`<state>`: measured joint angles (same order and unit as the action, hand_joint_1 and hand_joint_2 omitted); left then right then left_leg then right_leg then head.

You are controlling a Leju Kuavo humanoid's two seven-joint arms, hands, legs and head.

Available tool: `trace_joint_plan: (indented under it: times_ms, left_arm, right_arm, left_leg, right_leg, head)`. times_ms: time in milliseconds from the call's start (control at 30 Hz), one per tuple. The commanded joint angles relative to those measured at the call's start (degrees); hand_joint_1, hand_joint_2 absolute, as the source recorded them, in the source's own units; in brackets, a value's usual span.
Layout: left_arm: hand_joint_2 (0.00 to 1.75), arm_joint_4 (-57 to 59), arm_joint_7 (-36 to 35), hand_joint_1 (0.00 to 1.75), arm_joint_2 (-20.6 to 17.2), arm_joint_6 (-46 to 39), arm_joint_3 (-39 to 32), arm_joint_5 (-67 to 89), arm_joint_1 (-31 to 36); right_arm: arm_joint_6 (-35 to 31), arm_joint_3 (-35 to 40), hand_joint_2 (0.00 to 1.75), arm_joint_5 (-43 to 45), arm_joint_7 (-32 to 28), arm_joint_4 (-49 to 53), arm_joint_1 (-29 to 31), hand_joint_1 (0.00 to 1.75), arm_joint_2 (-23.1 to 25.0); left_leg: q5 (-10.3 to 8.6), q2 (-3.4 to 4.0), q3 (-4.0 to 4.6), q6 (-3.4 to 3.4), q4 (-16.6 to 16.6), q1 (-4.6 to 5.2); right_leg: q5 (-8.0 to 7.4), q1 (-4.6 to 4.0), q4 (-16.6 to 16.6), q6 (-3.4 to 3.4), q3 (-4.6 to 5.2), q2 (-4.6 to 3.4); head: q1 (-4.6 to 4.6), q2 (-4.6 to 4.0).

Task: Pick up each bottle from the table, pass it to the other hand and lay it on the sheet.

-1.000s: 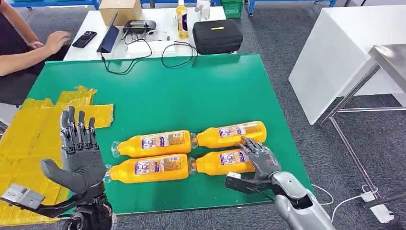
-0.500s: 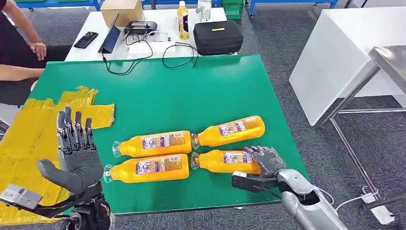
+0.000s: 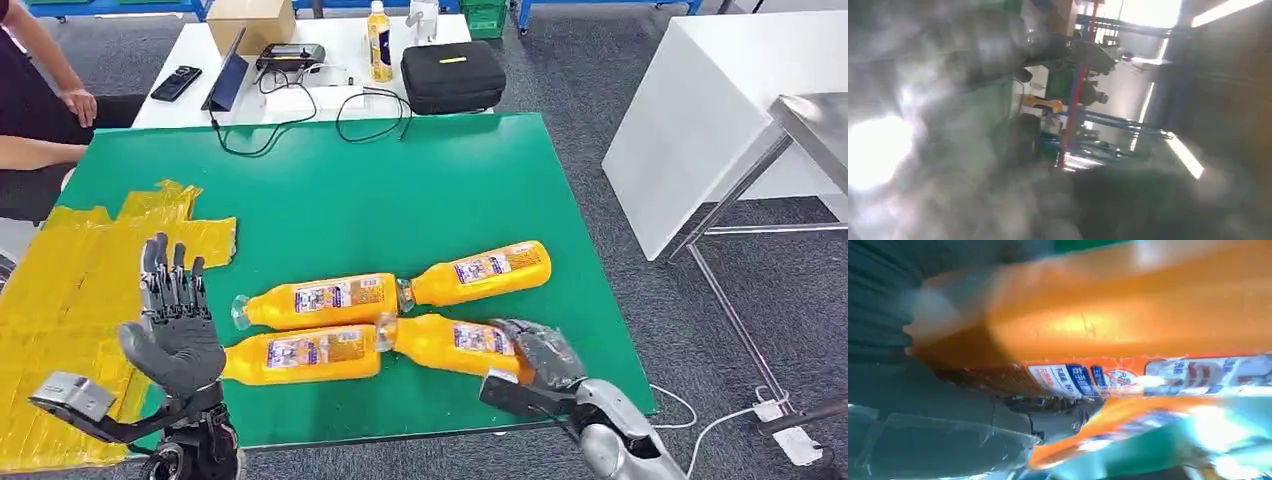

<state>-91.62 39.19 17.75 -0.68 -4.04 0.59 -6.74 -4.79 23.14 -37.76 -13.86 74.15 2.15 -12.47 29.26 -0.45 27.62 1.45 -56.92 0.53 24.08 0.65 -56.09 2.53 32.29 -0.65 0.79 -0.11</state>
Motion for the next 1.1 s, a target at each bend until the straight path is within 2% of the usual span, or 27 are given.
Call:
trace_joint_plan:
  times_ms: [33, 133, 233, 333, 400, 500, 667, 800, 967, 1100]
  left_arm:
    - [1.75, 3.5, 0.2, 0.0, -0.7, 4.4, 2.3, -2.9, 0.5]
    - [1.75, 3.8, 0.2, 0.0, -0.7, 4.4, 2.3, -2.9, 0.7]
    - [1.75, 4.5, -1.1, 0.0, -0.7, 5.8, 2.7, -4.1, 1.2]
    - [1.75, 5.4, -2.5, 0.0, -0.5, 7.1, 3.5, -5.5, 1.7]
    - [1.75, 5.5, -2.5, 0.0, -0.5, 7.1, 3.6, -5.5, 1.8]
    - [1.75, 5.5, -3.0, 0.0, -0.5, 7.5, 3.7, -6.1, 1.8]
    - [1.75, 7.7, -4.7, 0.0, -0.7, 9.7, 6.5, -7.6, 3.8]
    - [1.75, 10.8, -6.5, 0.0, -0.7, 11.4, 6.5, -10.5, 6.3]
    - [1.75, 11.6, -6.6, 0.0, -0.8, 12.7, 5.6, -11.9, 6.7]
    - [1.75, 11.6, -6.7, 0.0, -0.6, 12.9, 5.1, -12.2, 6.7]
  right_arm:
    - [-1.3, -8.5, 1.75, 9.3, -3.7, 12.1, 0.1, 1.75, 11.0]
    - [-1.3, -8.7, 1.75, 9.5, -3.7, 11.7, 0.2, 1.75, 11.1]
    - [-1.9, -8.8, 1.75, 12.4, -6.5, 11.5, 2.3, 1.75, 13.2]
    - [-2.7, -5.8, 1.75, 12.8, -4.6, 9.6, 7.6, 1.75, 15.6]
    - [-2.9, -5.5, 1.75, 12.6, -4.3, 9.4, 8.0, 1.75, 16.0]
    - [-3.1, -4.8, 1.75, 12.6, -4.3, 8.5, 8.6, 1.75, 15.9]
    - [-4.5, -1.3, 1.75, 12.6, -2.7, -0.6, 16.4, 1.75, 20.4]
    - [-6.6, 3.8, 1.75, 9.3, -0.9, -10.0, 24.1, 1.75, 25.2]
    - [-7.3, 10.0, 1.75, 7.3, 0.7, -16.9, 27.6, 1.75, 29.8]
    - [-7.9, 11.8, 1.75, 7.1, 0.9, -18.6, 27.7, 1.75, 30.2]
  left_leg:
    - [-0.03, 0.09, 0.19, -0.13, 0.0, -0.03]
    - [-0.02, 0.07, 0.11, -0.1, 0.0, -0.08]
    - [-0.04, 0.0, 0.1, -0.08, 0.1, -0.04]
    - [-0.01, 0.2, 0.14, -0.1, 0.0, -0.02]
    - [-0.01, 0.37, 0.15, -0.16, 0.0, -0.04]
    - [-0.07, 0.1, 0.13, -0.15, 0.1, -0.03]
    - [-0.04, 0.29, 0.13, -0.14, 0.1, -0.05]
    - [-0.09, 0.36, 0.14, -0.19, 0.1, -0.09]
    - [-0.06, 0.48, 0.1, -0.18, 0.1, -0.09]
    - [-0.08, 0.15, 0.1, -0.15, 0.1, -0.09]
  right_leg:
    - [-0.02, -0.01, -0.1, -0.09, 0.24, -0.06]
    - [-0.02, -0.06, 0.0, -0.05, 0.12, -0.03]
    - [-0.01, -0.01, 0.0, -0.04, 0.11, 0.03]
    - [-0.03, 0.02, 0.0, -0.06, 0.18, -0.16]
    - [-0.08, 0.01, 0.0, -0.11, 0.22, -0.28]
    - [-0.04, -0.01, 0.0, -0.11, 0.19, 0.04]
    - [-0.08, -0.02, 0.0, -0.09, 0.21, -0.22]
    - [-0.15, -0.06, 0.1, -0.13, 0.25, -0.21]
    - [-0.09, -0.05, 0.0, -0.13, 0.24, -0.33]
    - [-0.02, -0.06, -0.1, -0.07, 0.24, -0.08]
  head:
    - [0.02, 0.0]
    - [0.0, 0.0]
    - [0.0, 0.02]
    - [0.0, 0.0]
    - [0.02, 0.0]
    - [0.0, 0.0]
    - [0.0, 0.0]
    - [0.0, 0.0]
    - [-0.02, 0.02]
    - [0.0, 0.02]
